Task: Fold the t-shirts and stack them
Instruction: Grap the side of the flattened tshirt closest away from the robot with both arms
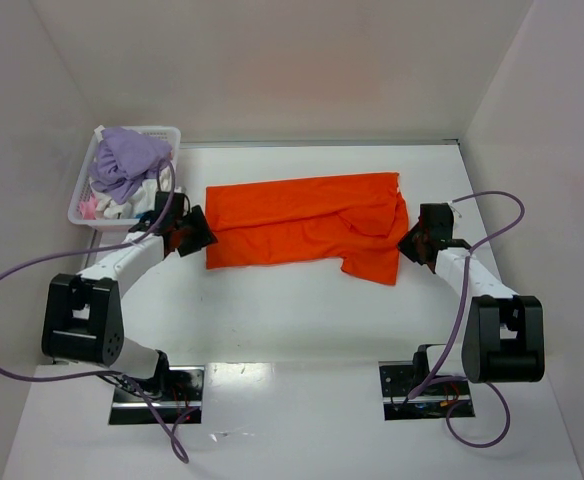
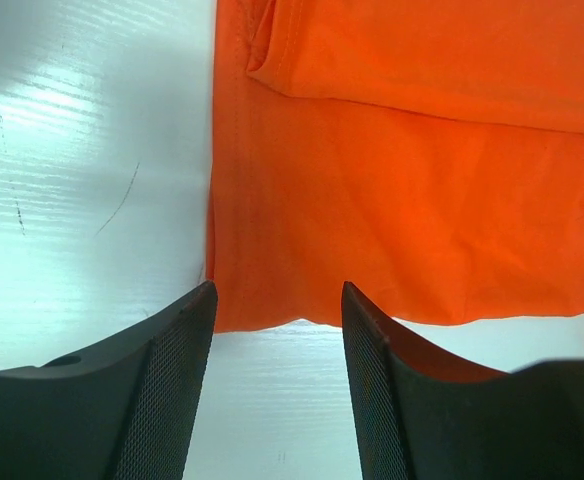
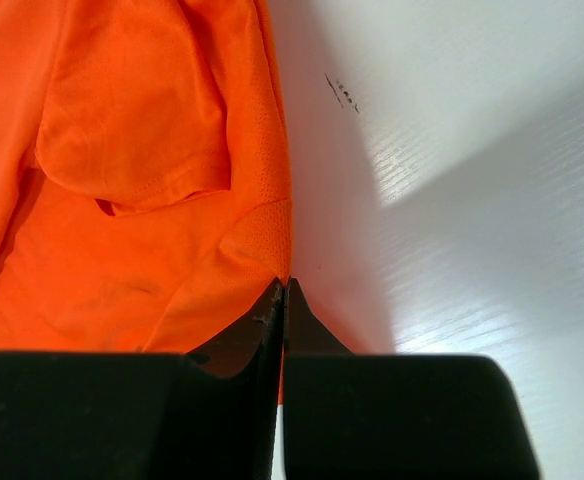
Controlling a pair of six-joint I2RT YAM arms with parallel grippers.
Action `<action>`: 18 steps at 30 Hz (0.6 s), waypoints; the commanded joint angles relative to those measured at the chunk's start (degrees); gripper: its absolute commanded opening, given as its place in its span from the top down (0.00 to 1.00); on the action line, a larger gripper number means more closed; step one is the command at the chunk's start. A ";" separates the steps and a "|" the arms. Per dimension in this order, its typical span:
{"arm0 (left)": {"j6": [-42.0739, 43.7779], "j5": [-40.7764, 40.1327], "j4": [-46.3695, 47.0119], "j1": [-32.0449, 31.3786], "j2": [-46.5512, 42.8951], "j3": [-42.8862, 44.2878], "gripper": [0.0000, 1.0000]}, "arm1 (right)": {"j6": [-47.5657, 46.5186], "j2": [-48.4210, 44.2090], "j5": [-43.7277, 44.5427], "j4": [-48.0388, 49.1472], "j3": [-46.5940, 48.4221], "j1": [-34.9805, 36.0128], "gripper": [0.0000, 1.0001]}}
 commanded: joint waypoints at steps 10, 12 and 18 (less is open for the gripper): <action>-0.77 -1.46 -0.93 -3.35 2.95 -2.47 0.40 | -0.72 -1.33 0.62 0.91 -0.31 -0.37 1.00; -1.29 -2.08 -0.94 -3.88 3.57 -2.47 0.40 | -0.72 -1.33 0.62 0.91 -0.31 -0.37 1.00; -1.82 -4.53 -1.46 -3.89 5.41 -2.47 0.40 | -0.72 -0.80 0.62 0.91 -0.31 -0.37 1.00</action>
